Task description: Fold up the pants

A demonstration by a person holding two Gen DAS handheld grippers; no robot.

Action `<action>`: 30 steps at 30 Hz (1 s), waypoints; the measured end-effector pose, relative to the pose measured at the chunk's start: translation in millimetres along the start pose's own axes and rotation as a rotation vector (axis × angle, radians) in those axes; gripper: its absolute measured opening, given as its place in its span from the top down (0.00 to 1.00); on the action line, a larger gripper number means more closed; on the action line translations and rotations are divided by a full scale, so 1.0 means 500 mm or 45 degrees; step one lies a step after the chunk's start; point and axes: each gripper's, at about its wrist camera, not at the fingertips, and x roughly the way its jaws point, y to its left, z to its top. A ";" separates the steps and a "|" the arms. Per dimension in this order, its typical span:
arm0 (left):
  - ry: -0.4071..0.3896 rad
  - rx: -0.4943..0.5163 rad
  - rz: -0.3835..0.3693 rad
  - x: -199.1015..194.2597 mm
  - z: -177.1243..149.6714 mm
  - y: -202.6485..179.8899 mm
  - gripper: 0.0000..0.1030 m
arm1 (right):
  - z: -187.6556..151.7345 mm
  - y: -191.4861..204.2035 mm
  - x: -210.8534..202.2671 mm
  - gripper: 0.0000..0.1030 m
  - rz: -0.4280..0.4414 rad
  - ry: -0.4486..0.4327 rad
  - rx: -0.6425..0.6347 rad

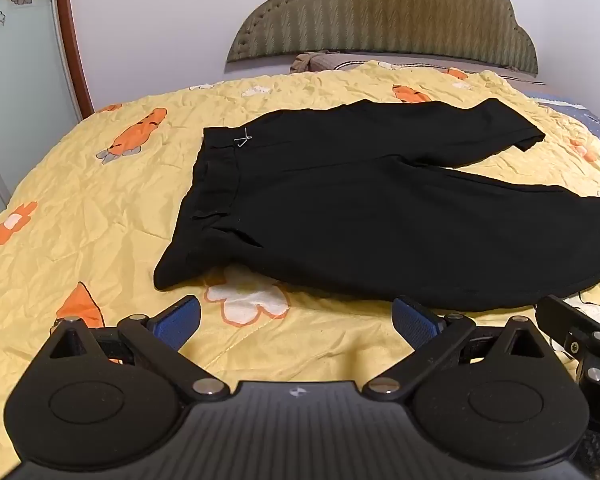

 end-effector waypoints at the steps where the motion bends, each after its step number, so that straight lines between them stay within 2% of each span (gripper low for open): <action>1: -0.001 0.003 0.003 0.000 0.000 0.000 0.00 | 0.000 -0.001 -0.001 0.00 0.001 0.000 0.000; 11: -0.014 0.037 0.045 0.017 -0.014 -0.008 0.00 | -0.006 0.001 0.013 0.00 0.055 -0.061 -0.059; 13: 0.014 0.024 0.042 0.036 0.007 0.003 0.00 | -0.001 0.001 0.009 0.00 0.057 -0.064 -0.064; 30: 0.044 0.039 0.041 0.046 0.011 -0.008 0.00 | -0.002 -0.001 0.031 0.00 0.073 -0.025 -0.041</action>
